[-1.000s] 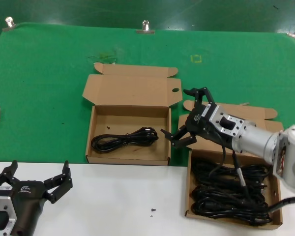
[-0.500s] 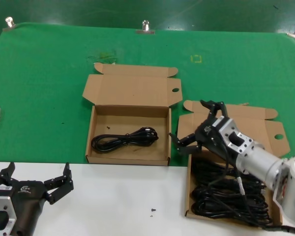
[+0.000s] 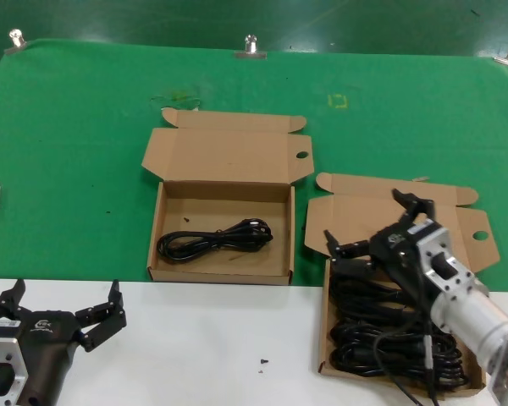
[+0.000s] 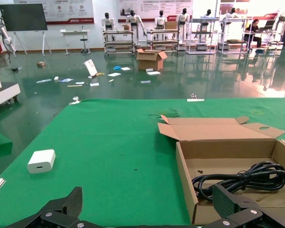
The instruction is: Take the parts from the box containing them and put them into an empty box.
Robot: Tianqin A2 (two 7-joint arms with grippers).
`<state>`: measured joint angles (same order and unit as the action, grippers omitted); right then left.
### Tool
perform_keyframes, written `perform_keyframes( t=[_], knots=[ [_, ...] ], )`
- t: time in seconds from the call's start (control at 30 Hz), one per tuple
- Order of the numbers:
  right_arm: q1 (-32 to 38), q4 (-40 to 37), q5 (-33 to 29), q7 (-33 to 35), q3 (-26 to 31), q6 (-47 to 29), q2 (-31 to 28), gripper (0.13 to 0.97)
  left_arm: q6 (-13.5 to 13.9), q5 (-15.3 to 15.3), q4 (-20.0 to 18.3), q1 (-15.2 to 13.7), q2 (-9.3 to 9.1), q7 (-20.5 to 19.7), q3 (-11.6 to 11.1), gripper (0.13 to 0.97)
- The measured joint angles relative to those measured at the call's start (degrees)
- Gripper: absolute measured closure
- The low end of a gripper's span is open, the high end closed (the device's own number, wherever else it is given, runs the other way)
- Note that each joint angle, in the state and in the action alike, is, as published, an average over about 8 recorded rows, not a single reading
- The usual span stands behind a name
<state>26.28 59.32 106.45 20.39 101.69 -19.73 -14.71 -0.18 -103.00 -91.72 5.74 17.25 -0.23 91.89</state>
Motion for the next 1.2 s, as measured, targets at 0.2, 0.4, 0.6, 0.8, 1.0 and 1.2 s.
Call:
perform_keyframes(
  t=[0.2, 0.4, 0.6, 0.8, 1.0, 1.2],
  knots=[
    [-5.79, 7.12, -0.73, -4.48, -2.20, 4.34, -0.55, 0.129, 0.04, -0.03, 0.01, 0.00, -0.01, 0.05, -0.05, 0.132],
    [-11.59, 14.27, -1.46, -8.99, -4.41, 8.70, -1.09, 0.129, 0.08, -0.06, 0.02, 0.00, -0.03, 0.10, -0.10, 0.132],
    [-17.33, 21.33, -2.19, -13.41, -6.60, 12.98, -1.64, 0.129, 0.12, -0.09, 0.03, 0.00, -0.04, 0.15, -0.14, 0.132],
    [-22.38, 27.54, -2.82, -17.34, -8.53, 16.77, -2.11, 0.129, 0.16, -0.11, 0.04, 0.00, -0.05, 0.19, -0.19, 0.132],
    [-23.81, 29.31, -3.01, -18.49, -9.07, 17.88, -2.25, 0.129, 0.17, -0.12, 0.04, 0.00, -0.06, 0.21, -0.20, 0.132],
    [-23.86, 29.37, -3.01, -18.52, -9.09, 17.92, -2.25, 0.129, 0.17, -0.12, 0.04, 0.00, -0.06, 0.21, -0.20, 0.132]
  ],
)
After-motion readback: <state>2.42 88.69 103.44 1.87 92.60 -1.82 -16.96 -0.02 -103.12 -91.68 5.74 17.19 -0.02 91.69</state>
